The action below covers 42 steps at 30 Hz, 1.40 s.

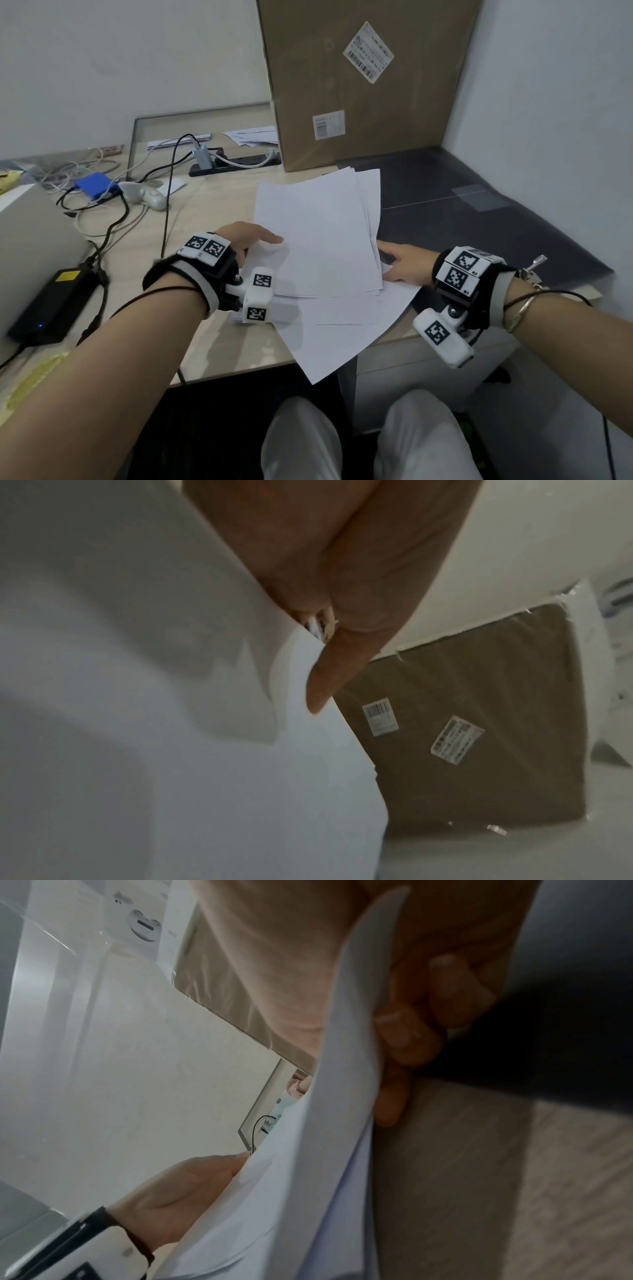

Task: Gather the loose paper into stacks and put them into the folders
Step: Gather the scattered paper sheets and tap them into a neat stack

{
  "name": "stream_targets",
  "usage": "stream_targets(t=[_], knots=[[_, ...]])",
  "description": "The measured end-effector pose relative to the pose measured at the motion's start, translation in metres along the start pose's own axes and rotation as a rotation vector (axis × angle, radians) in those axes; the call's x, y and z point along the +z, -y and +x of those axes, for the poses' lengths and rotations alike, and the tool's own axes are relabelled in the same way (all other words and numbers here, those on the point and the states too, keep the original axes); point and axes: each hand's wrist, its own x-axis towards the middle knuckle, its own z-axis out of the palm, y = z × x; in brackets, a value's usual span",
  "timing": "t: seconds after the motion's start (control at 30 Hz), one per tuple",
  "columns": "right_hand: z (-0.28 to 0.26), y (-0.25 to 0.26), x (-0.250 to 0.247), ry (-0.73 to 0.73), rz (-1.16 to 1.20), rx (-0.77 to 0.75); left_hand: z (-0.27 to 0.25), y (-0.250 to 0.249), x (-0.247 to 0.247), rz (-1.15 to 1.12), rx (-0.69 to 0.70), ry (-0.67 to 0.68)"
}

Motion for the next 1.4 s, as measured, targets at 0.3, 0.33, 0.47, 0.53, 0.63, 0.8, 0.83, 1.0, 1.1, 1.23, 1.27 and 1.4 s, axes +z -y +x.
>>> stream_targets(t=[0.3,0.33,0.47,0.53,0.63,0.8,0.83,1.0,1.1,1.23,1.27,1.4], knots=[[-0.008,-0.001,0.008,-0.263,0.22,0.078,-0.057,0.004,0.003,-0.093,-0.167,0.119],[-0.008,-0.004,0.008,-0.334,0.277,0.083,-0.063,0.006,0.004,-0.116,-0.162,0.118],[-0.01,-0.003,0.019,-0.468,0.517,0.054,-0.076,0.02,0.015,-0.238,-0.072,0.076],[-0.01,0.002,0.028,-0.465,0.643,0.039,-0.08,0.025,0.02,-0.301,0.0,0.078],[-0.017,0.016,0.036,-0.361,0.818,0.071,-0.086,0.028,0.02,-0.309,0.028,0.045],[-0.024,0.017,0.029,-0.162,0.953,0.163,-0.091,0.035,0.021,-0.162,0.15,-0.097],[-0.026,0.018,0.026,-0.127,0.949,0.178,-0.095,0.036,0.021,-0.138,0.175,-0.09],[-0.026,0.039,0.019,-0.088,0.843,0.148,-0.11,0.034,0.02,-0.229,0.397,-0.108],[-0.019,0.059,0.008,-0.289,0.867,-0.025,-0.128,0.02,0.011,-0.354,0.566,-0.144],[-0.014,0.096,-0.025,-0.497,0.883,-0.229,-0.146,-0.016,-0.01,-0.467,0.765,-0.184],[-0.013,0.104,-0.032,-0.522,0.891,-0.262,-0.147,-0.024,-0.014,-0.482,0.797,-0.191],[-0.004,0.118,-0.034,-0.546,0.973,-0.283,-0.137,-0.035,-0.017,-0.558,0.804,-0.199]])
